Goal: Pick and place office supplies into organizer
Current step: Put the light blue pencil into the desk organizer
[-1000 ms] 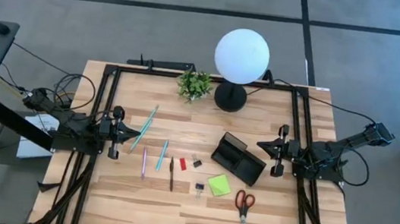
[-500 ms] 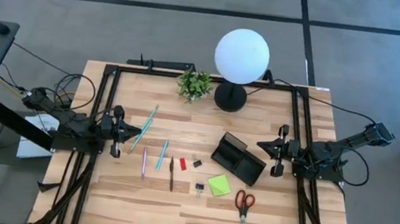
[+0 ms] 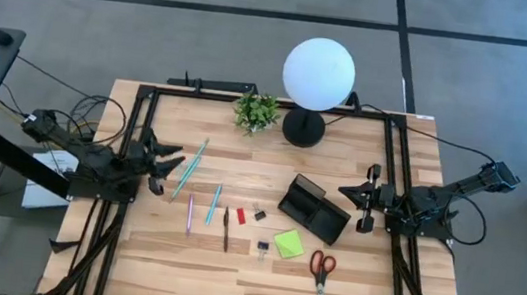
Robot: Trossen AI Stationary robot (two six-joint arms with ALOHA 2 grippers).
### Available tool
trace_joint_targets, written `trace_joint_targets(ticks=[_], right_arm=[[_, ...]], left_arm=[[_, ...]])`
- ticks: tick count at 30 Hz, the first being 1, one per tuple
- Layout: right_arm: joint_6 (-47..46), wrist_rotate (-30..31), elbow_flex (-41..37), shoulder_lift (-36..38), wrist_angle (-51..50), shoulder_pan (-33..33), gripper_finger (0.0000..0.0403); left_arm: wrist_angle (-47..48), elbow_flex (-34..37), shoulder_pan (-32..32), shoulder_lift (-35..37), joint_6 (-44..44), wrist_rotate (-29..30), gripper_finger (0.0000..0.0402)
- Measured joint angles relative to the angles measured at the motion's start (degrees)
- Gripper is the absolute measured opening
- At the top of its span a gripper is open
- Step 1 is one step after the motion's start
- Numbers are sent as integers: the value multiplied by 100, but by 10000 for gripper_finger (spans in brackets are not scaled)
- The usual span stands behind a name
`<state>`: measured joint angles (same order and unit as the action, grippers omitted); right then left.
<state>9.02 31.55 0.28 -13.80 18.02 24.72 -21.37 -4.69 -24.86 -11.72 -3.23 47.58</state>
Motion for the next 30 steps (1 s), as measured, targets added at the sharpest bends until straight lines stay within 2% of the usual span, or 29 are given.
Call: trace_joint_targets(ticks=[5, 11, 14, 20, 26, 30], right_arm=[[0, 2, 1, 0, 1, -1, 0], [0, 0, 1, 0, 0, -1, 0], [0, 0, 0, 0, 0, 0, 0], [0, 0, 0, 0, 0, 1, 0], [0, 1, 0, 0, 0, -1, 0], [0, 0, 2, 0, 0, 1, 0]], left_arm=[[-4, -516, 53, -701, -178, 227, 139], [-18, -1049, 505, -2131, 77, 156, 139], [193, -975, 634, -2815, 542, 185, 138], [430, -785, 652, -3756, 1981, 873, 138], [826, -782, 565, -4217, 3489, 512, 138], [1155, -782, 539, -4557, 4196, 293, 138]])
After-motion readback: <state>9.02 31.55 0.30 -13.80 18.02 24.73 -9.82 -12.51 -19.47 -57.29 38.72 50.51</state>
